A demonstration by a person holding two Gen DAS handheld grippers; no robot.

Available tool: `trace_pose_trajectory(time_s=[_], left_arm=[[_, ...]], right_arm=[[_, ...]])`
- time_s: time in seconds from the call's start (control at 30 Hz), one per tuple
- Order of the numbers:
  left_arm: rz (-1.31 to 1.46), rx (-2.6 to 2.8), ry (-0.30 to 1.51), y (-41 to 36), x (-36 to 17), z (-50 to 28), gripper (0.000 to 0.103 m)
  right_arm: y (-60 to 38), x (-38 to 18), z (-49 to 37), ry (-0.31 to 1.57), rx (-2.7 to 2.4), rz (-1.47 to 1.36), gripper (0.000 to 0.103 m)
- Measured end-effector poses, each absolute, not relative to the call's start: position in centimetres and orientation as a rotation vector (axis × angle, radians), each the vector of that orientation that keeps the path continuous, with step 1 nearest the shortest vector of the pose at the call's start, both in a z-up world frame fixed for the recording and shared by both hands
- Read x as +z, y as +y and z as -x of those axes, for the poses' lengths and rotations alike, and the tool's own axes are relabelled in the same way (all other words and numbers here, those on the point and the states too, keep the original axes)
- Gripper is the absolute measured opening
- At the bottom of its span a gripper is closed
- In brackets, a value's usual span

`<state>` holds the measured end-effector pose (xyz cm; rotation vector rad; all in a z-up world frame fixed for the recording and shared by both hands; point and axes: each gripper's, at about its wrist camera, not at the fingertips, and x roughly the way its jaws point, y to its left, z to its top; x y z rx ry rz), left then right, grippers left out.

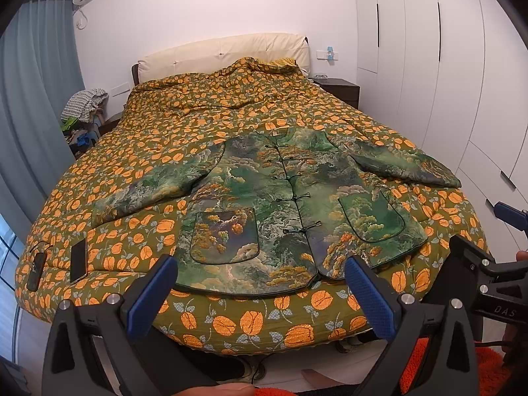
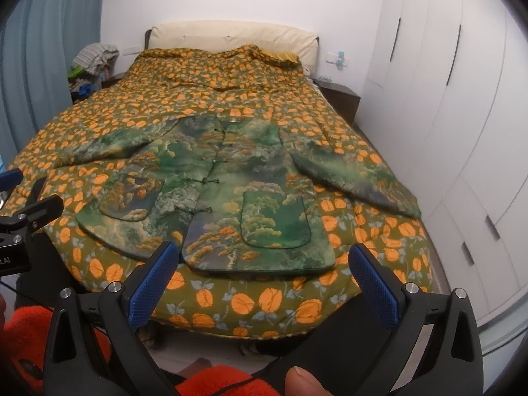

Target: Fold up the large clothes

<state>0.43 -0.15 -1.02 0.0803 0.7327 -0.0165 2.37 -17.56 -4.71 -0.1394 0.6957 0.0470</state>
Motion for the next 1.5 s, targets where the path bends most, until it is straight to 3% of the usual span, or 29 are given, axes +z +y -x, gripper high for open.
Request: trace_pose_trajectory(time_s=[1.5], left_arm=[[-0.08,-0.016,0.733,-0.22,-0.99,-0.51,0.103]], right_arm=[[-17.64,-5.36,-2.71,0.732,0.04,0.135,0.103]])
